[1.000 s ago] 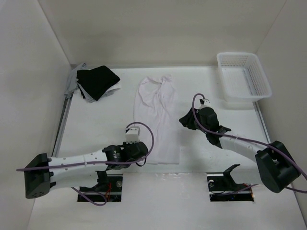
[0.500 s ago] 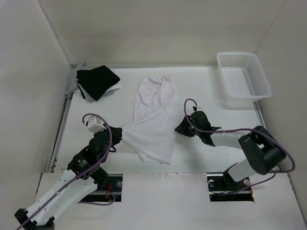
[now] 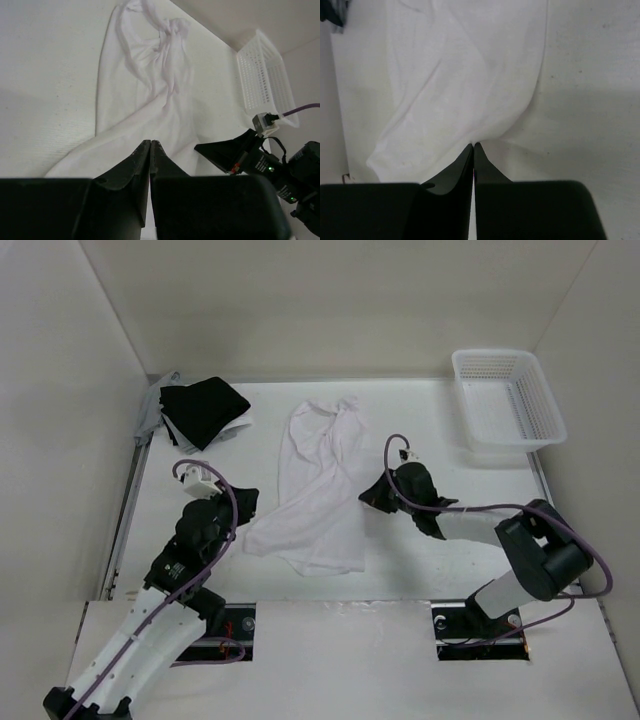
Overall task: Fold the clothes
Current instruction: Flatten the tank top out
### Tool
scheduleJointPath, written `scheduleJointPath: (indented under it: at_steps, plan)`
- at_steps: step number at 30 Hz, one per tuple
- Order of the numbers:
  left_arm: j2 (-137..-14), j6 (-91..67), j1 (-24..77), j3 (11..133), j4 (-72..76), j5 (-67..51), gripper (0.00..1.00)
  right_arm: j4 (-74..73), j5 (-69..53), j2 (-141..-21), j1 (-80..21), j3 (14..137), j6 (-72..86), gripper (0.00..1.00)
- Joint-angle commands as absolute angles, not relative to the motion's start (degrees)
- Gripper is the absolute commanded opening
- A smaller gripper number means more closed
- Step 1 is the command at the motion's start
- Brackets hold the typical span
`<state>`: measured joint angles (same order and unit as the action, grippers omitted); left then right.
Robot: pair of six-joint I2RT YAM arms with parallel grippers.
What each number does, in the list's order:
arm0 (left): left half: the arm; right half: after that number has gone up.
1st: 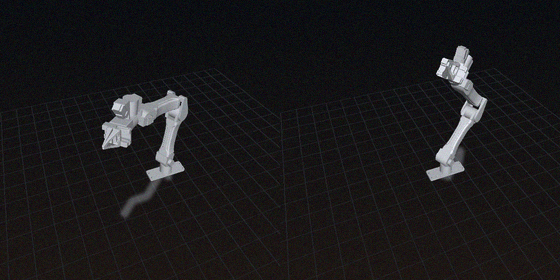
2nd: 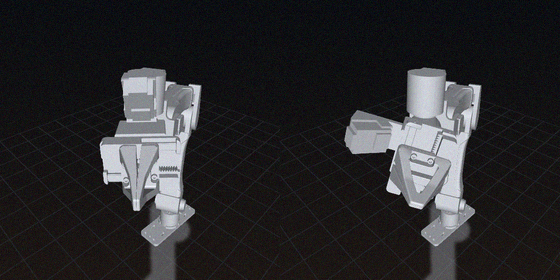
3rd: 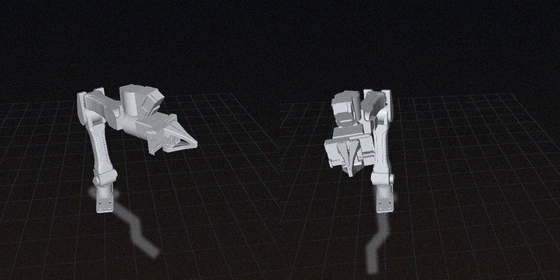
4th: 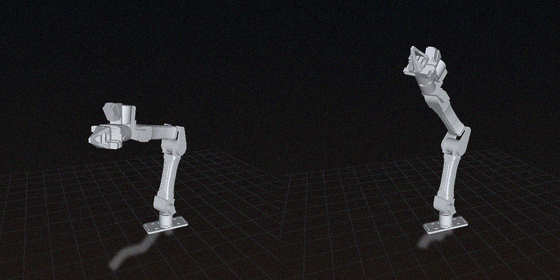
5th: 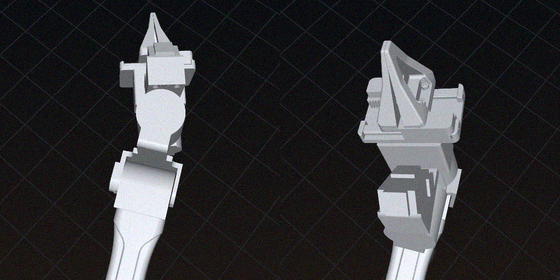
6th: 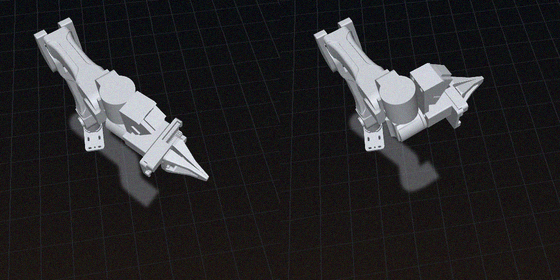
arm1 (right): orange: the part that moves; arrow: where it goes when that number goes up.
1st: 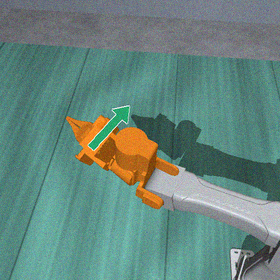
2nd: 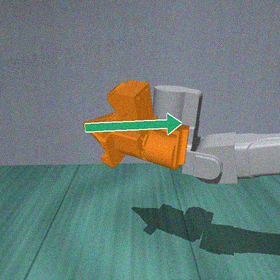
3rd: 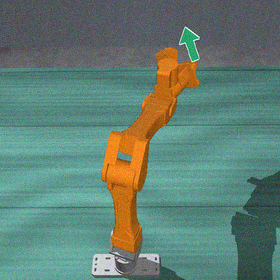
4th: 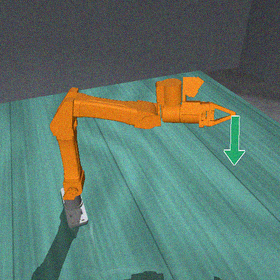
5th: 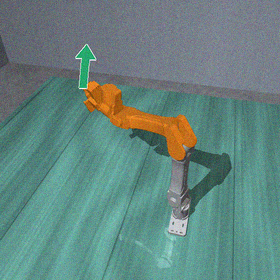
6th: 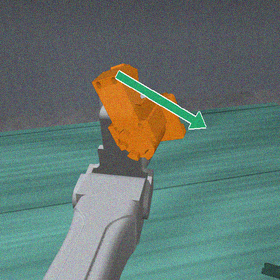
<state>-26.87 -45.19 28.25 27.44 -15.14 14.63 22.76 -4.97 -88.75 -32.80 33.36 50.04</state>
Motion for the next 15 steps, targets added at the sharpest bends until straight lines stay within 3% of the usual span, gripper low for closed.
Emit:
scheduleJointPath:
  at_steps: [1,3,5,8,12,15]
  plan:
    - [-28.6,-41.7,27.5,27.7,-15.3,11.1,0.05,23.0,-4.5,-84.2,-31.0,34.6,47.8,0.09]
    - [-28.3,-42.2,27.4,25.2,-18.7,11.8,0.08,21.1,-3.5,-83.8,-30.0,34.8,46.2,0.14]
    - [-27.0,-43.4,27.5,23.1,-22.4,12.8,0.18,19.5,-2.3,-83.6,-28.4,35.0,45.4,0.17]
    - [-26.1,-47.9,32.0,21.6,-25.4,16.4,0.32,18.3,-2.0,-81.0,-26.9,34.4,45.1,0.31]
    - [-27.2,-51.4,35.1,20.4,-28.7,19.2,0.38,16.6,-3.1,-79.8,-27.7,33.4,44.2,0.44]
    - [-27.4,-53.9,35.8,20.3,-30.2,21.8,0.41,15.8,-7.0,-85.0,-29.7,34.8,43.2,0.47]
